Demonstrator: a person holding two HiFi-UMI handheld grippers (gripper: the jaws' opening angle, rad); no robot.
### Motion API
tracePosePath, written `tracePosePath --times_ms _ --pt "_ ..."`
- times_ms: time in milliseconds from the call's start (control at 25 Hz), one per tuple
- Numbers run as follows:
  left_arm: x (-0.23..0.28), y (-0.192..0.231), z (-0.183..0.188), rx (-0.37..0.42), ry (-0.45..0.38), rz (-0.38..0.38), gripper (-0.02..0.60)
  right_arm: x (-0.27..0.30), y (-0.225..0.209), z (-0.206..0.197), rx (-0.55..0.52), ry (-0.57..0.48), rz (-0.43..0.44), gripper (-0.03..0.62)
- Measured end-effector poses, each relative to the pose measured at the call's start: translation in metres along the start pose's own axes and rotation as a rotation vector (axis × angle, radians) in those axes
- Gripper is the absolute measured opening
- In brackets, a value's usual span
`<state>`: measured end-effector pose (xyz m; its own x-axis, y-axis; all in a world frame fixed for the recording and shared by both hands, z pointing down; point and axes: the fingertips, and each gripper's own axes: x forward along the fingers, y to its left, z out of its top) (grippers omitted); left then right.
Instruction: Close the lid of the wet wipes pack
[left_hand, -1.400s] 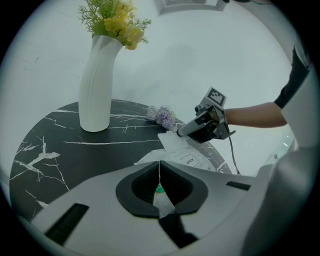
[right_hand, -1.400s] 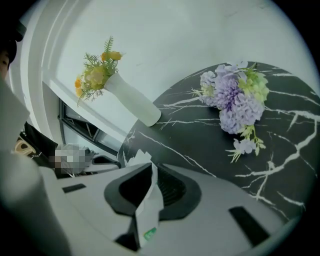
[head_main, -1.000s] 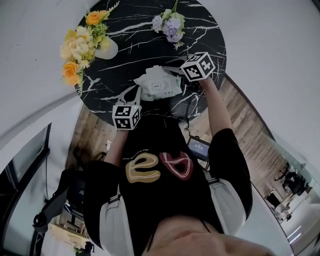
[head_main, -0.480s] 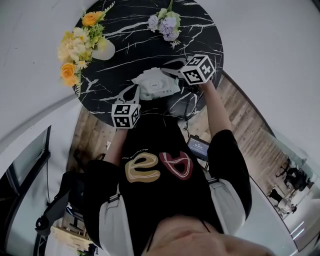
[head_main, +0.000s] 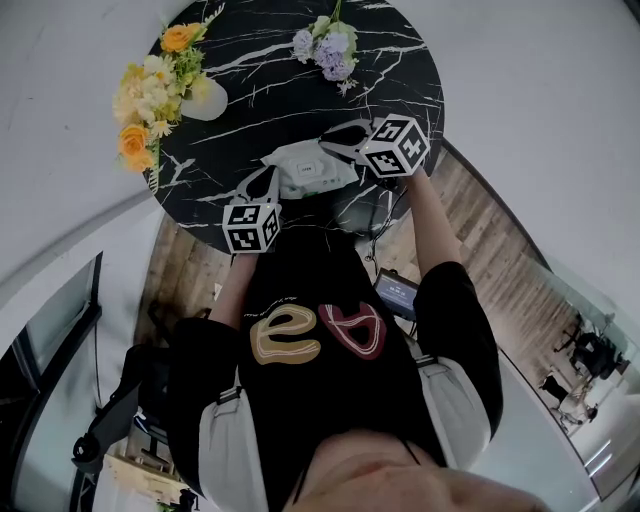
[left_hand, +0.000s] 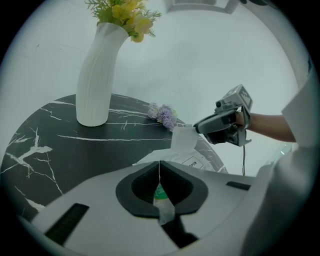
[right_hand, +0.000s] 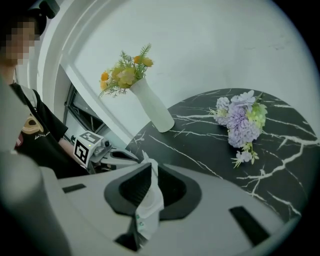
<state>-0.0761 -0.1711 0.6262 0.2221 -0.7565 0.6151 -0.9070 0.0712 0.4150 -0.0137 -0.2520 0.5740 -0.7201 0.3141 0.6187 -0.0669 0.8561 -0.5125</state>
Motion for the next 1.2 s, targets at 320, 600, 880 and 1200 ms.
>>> tracePosePath --times_ms 320,600,880,1200 --pt "-0.001 -0.008 0.003 0.018 -0.009 -0.01 0.018 -0.004 0.011 -0.005 -0.072 -0.013 -0.029 0.054" --pt "-0.003 -0.011 0.0 0.003 -0.011 -0.011 0.018 -0.006 0.021 -0.013 -0.121 -0.022 -0.062 0.061" --pt "-0.005 -0.018 -0.003 0.02 -0.005 -0.024 0.018 -0.009 0.029 -0.022 -0.167 0.016 -0.082 0.071" --pt "-0.008 -0.019 -0.003 0.017 -0.014 -0.022 0.018 -0.008 0.035 -0.033 -0.208 0.072 -0.106 0.075"
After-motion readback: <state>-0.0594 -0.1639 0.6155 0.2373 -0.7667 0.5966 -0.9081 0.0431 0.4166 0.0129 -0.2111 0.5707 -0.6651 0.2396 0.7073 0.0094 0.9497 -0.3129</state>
